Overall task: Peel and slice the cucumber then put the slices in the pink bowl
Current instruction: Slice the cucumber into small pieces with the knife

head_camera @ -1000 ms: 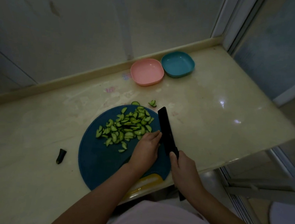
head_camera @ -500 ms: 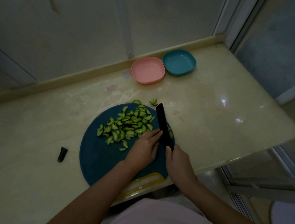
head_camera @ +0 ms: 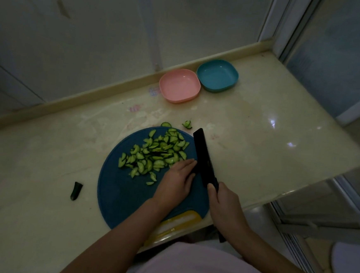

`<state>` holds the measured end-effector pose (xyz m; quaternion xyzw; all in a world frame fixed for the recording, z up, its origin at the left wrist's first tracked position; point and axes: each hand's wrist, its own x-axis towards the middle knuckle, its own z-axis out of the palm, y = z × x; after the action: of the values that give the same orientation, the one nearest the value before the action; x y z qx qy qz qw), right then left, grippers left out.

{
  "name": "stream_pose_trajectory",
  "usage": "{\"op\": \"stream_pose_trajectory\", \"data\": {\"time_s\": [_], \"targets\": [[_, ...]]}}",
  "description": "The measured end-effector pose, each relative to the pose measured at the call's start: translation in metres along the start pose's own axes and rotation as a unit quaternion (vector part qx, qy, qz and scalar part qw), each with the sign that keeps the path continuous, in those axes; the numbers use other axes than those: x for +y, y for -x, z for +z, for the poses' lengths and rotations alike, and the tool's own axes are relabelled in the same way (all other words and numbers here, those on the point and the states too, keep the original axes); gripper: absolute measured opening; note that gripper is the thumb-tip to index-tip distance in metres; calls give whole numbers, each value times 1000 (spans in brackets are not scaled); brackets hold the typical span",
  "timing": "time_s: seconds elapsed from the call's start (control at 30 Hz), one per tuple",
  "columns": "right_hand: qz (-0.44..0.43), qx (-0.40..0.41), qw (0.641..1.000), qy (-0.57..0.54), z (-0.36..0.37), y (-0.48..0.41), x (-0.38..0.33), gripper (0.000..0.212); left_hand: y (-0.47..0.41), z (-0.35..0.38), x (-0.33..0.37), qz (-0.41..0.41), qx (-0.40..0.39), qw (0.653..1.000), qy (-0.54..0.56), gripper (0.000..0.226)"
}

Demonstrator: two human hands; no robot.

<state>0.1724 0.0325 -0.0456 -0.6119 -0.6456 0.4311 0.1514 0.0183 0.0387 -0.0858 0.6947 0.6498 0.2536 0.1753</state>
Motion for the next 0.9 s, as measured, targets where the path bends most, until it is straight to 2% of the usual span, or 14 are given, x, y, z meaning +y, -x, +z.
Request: {"op": "stream_pose_trajectory", "data": {"time_s": [0.73,0.9], "targets": [[17,-3,999,36,16,-9,-12,35,1,-2,2,2,6,1000,3,37],[18,-1,999,29,14,-7,-8,35,1,-3,3,-9,17,1000,13,30]]}}
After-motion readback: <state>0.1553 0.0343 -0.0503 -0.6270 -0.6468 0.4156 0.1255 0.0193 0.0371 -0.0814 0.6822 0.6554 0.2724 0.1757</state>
